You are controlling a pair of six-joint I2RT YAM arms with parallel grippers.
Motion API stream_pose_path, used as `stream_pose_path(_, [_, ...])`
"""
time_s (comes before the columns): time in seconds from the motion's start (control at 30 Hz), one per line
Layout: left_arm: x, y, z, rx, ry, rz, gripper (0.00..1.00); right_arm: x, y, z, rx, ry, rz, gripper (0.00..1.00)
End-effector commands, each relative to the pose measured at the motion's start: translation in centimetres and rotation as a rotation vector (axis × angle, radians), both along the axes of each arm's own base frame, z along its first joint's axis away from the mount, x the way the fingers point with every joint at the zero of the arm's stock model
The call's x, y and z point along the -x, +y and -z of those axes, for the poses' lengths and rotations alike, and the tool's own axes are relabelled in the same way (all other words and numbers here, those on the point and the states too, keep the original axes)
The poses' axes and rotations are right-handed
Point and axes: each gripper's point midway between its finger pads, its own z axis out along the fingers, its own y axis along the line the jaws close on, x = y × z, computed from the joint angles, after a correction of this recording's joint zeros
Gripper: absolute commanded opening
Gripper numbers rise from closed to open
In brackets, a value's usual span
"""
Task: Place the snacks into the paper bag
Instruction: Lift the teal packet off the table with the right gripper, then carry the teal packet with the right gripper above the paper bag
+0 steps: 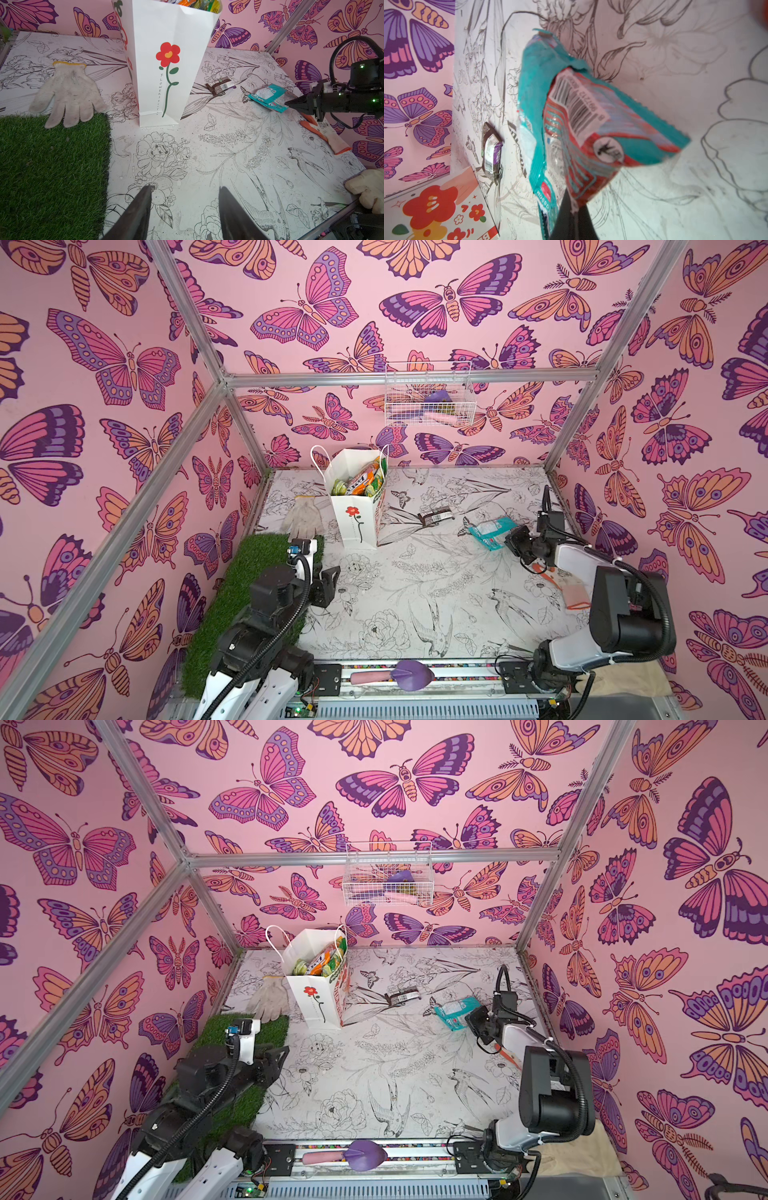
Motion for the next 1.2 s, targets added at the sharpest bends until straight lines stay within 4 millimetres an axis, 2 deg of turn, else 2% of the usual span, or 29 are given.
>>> stream_pose_path(0.0, [0.0,0.1,0.6,-0.01,0.018,-0.009,0.54,0.1,-0.2,-1.8,0.076,-0.035,-0.02,0.0])
stream_pose_path(0.3, [0.1,0.2,0.5,-0.007,0.014,-0.01,0.54,0.2,0.7,-4.7,0.129,-0.096,-0.058,0.0])
stream_pose_path(0.73, [0.1,0.2,0.5,-0.005,0.011,-0.01,0.54,0.1,3.0,-9.2,0.215,-0.196,-0.144,0.0])
stream_pose_path(1.03, [0.1,0.2,0.5,-0.006,0.011,-0.01,0.54,-0.1,5.9,-12.8,0.266,-0.292,-0.242,0.0])
stream_pose_path(1.17, [0.1,0.2,0.4,-0.004,0.01,-0.01,0.54,-0.1,7.3,-15.1,0.315,-0.337,-0.294,0.0])
